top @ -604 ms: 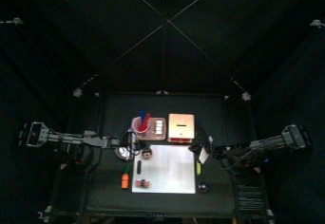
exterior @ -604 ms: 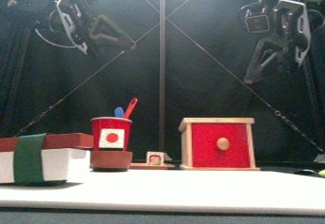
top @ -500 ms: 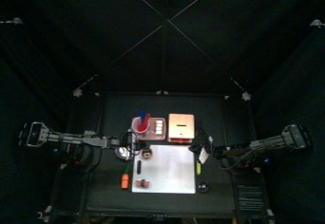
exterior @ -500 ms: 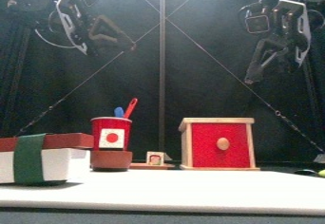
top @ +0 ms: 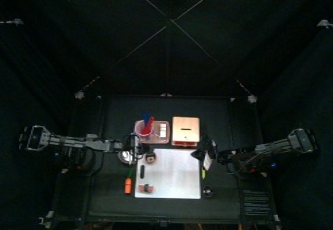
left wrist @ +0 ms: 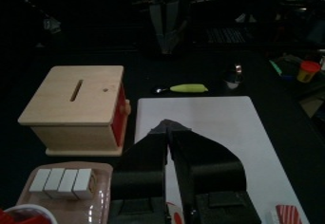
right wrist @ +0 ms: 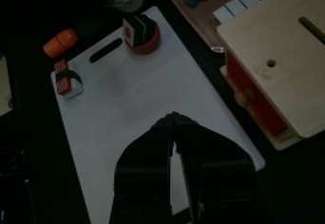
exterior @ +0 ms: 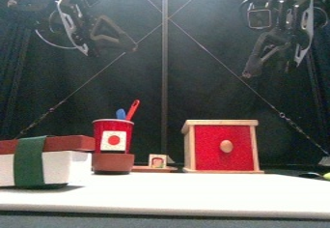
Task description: Put the bowl onto the cutting board
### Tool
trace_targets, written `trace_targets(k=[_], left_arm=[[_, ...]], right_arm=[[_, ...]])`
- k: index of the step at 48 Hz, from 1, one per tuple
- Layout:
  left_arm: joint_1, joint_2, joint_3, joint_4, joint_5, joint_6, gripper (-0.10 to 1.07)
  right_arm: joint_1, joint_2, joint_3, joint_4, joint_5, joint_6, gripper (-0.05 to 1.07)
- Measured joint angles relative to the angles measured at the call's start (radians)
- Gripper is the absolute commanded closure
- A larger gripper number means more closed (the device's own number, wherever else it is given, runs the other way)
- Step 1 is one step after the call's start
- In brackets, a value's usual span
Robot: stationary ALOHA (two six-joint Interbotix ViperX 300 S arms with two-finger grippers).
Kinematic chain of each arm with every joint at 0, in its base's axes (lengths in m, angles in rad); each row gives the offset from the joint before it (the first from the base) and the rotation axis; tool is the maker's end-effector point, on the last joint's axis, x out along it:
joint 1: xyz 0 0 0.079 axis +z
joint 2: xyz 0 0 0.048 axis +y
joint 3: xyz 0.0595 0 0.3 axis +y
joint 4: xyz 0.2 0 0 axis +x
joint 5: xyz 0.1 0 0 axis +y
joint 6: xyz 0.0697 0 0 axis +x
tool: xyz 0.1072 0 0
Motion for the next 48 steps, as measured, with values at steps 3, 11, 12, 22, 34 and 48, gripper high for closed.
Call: trace_targets(k=[3,11,12,22,34,48], left_arm=[[-0.012,0.000,-0.002,-0.002,0.017,0.000,0.55],[-0.026,0.000,-0.002,-0.009,0.041,0.000,0.55],[-0.026,0.000,0.000,-0.009,0.041,-0.002,0.55],[-0.026,0.000,-0.002,-0.009,0.043,0.000,0.55],[-0.026,-0.006,0.012,-0.009,0.049,0.000,0.55],[-0.020,-0.114,0.067,-0.021,0.066,0.000,0.55]], right_arm=[[-0.005,0.005,0.000,-0.006,-0.012,0.000,0.58],[-0.029,0.026,0.000,-0.011,-0.038,-0.002,0.58],[-0.032,0.028,0.000,-0.011,-0.040,-0.002,0.58],[-0.038,0.034,0.000,-0.043,-0.072,-0.002,0.57],[-0.043,0.038,0.002,-0.081,-0.124,-0.002,0.56],[-0.048,0.046,0.000,-0.086,-0.130,0.000,0.56]])
